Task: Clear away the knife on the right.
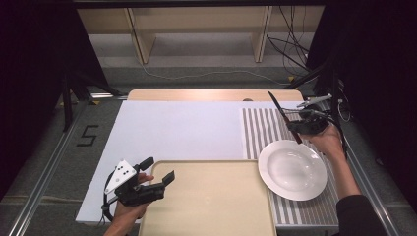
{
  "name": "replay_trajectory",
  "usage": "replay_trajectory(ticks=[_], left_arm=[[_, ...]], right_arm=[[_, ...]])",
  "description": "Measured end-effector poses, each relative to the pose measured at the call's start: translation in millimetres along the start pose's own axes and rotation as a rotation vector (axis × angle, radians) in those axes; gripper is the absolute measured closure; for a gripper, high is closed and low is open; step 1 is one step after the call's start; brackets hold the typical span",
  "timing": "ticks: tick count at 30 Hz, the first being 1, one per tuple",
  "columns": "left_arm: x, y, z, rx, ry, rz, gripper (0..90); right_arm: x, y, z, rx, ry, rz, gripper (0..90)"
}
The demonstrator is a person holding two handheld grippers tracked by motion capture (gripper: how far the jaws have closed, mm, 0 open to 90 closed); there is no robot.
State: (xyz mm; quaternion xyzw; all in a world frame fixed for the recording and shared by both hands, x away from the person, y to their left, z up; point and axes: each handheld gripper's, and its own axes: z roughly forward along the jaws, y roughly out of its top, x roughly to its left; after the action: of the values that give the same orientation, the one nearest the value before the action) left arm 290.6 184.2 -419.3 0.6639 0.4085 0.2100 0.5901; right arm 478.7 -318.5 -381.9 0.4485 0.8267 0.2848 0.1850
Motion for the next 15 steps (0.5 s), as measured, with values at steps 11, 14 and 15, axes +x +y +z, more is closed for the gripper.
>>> replay_trajectory(ticks=[11, 14, 15], left_arm=[[-1.6, 1.8, -2.0, -0.015, -0.001, 0.006, 11.8], [-1.1, 1.6, -2.6, -0.016, -0.001, 0.004, 11.8], [-1.1, 1.6, -2.7, -0.015, -0.001, 0.004, 11.8]], right_arm=[[54.8, -8.7, -21.9, -0.113, 0.121, -0.015, 77.9], [68.0, -9.8, -25.8, -0.126, 0.142, -0.026, 77.9], [71.9, -10.7, -27.0, -0.131, 0.151, -0.025, 77.9]])
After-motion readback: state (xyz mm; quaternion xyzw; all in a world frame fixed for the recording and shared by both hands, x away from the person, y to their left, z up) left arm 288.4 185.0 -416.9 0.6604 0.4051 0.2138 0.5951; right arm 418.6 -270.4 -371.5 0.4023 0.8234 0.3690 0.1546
